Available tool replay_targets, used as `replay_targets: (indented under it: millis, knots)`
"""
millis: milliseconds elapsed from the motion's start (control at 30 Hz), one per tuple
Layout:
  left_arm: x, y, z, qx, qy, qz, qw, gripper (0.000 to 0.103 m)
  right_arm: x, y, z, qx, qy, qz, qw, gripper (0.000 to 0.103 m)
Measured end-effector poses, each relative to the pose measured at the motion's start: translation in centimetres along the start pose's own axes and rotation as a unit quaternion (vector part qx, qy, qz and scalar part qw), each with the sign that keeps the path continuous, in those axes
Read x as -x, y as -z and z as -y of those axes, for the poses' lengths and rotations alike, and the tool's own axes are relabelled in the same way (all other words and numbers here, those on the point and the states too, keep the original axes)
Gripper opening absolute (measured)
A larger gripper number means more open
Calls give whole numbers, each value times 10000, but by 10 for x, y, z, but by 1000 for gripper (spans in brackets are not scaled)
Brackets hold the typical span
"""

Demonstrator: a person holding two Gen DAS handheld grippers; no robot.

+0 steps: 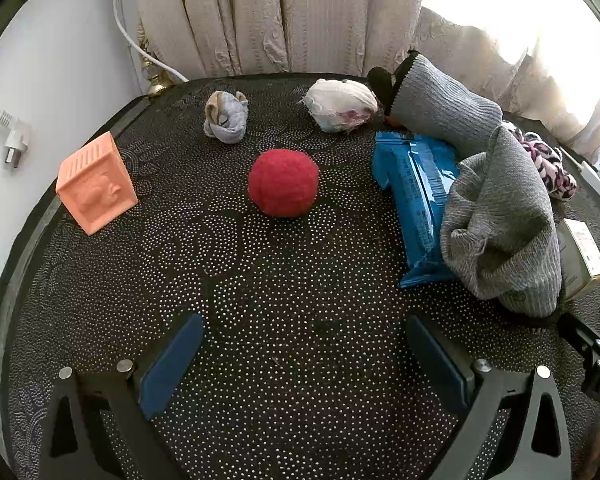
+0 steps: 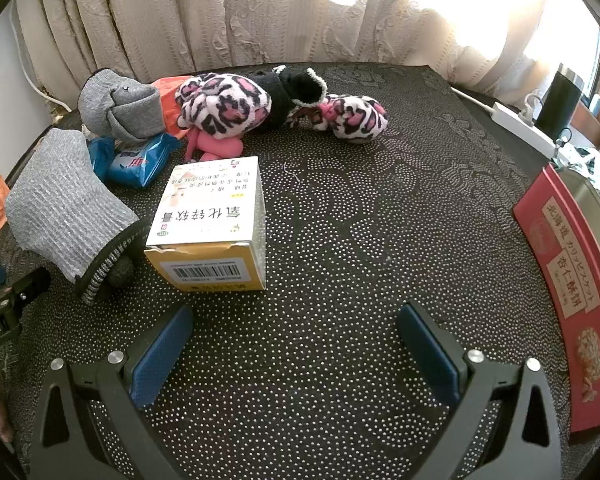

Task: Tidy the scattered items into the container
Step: 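Move the left tool to the grey knit sock while the right tool approaches the white box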

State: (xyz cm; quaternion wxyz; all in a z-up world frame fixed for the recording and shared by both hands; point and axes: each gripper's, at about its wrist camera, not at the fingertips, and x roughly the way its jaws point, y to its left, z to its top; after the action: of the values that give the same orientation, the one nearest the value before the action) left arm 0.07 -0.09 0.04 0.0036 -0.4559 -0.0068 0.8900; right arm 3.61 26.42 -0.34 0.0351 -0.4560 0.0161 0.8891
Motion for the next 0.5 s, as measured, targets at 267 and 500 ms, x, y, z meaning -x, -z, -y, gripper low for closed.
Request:
replay_targets:
  millis: [267,500]
  knots:
    - [7,3,-9,132,250,121,9995,103,10,8,10,-88,-493,179,9986,102]
    - [13,6,-16,248,469,227,9983,103,25,22,20,-134,-982,377,9944,102]
